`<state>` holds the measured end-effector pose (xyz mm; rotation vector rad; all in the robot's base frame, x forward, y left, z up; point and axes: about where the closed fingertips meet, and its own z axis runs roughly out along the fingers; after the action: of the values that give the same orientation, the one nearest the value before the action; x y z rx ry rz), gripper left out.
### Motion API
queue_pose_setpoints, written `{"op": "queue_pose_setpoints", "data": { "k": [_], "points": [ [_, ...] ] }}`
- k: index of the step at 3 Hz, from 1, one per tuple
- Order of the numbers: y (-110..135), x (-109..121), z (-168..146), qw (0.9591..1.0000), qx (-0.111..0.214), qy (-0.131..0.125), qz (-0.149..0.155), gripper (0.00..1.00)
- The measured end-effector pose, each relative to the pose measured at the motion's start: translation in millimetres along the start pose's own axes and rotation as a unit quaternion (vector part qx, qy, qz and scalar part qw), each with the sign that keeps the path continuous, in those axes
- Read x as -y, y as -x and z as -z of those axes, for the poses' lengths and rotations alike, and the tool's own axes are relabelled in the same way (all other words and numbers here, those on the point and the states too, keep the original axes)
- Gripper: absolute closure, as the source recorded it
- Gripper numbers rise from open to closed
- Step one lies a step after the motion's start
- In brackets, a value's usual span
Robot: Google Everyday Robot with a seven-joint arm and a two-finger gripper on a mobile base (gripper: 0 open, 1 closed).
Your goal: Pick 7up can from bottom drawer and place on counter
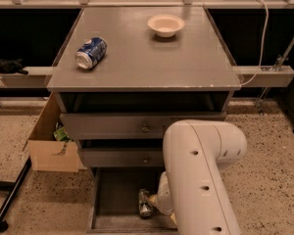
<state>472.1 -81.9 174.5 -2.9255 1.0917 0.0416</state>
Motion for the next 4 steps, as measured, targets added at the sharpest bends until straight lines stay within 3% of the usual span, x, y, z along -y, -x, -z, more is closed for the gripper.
{"op": "queue_pose_setpoints", "data": {
  "k": [1,2,3,4],
  "points": [
    [12,20,7,0.9999,-0.013,-0.005,0.004,0.00],
    [21,26,8,0.9985,-0.045,-0.006,0.031,0.00],
    [29,19,3,0.9948,-0.081,-0.006,0.062,0.00],
    [18,29,6,0.9896,-0.107,-0.019,0.095,0.00]
  ]
}}
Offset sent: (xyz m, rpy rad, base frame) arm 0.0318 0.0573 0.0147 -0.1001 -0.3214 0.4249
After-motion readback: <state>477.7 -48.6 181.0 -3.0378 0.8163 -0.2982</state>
